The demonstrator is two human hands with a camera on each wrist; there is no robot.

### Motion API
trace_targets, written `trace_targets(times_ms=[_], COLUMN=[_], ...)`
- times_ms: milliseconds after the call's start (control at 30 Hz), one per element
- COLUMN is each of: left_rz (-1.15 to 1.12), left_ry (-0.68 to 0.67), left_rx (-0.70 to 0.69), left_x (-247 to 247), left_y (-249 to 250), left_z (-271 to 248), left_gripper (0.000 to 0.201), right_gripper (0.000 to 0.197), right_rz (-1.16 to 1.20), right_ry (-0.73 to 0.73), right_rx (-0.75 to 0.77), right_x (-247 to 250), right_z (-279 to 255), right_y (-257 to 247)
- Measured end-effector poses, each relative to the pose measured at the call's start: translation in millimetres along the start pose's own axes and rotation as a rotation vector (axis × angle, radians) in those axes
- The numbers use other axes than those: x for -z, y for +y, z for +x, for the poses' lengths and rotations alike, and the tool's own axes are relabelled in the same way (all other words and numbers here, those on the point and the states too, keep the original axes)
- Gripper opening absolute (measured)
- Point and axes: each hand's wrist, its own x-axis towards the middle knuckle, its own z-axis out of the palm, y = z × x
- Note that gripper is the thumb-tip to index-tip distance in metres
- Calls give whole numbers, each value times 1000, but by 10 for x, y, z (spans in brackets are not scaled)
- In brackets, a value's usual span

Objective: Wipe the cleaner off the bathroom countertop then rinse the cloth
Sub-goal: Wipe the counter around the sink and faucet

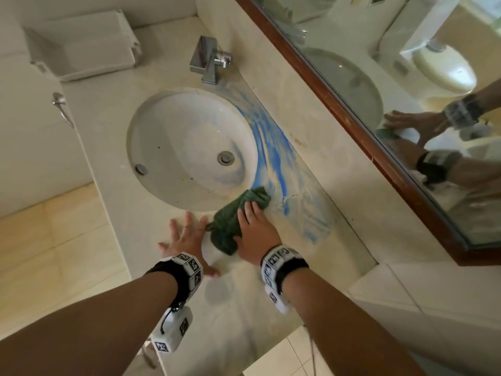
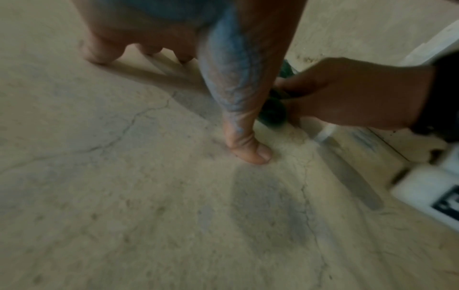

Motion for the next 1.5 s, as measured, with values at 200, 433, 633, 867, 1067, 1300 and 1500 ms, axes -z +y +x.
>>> trace_targets(times_ms=[200,433,633,867,1067,1300,1500], left_rz=[5,-18,25,65,68,47,41], left_ry=[-18,-16,-71,-82,-83,-56,-37], left_rx=[3,-18,19,16,-1,17,78], left_x=[10,-25,13,25,7,8,22], left_y=[10,-31,15,21,0,37,155], left_z=[1,40,86,106,114,57,11], left_gripper=[152,152,158,158,160,155,155], right_gripper=[71,69,79,71,70,74,78], right_rz=[75,135,113,224,304,253,274], right_ry=[-38,-79,-68,-60,-37,-30,-38], right_rx=[-46,-61,-110,-263,-407,-305,-82], right_x=[-86,-418,26,-32,-459,-188,-100], right_z=[-227,-944,2,-169,-1148,-647,-472], right_y=[15,110,-27,-77,29,304,552])
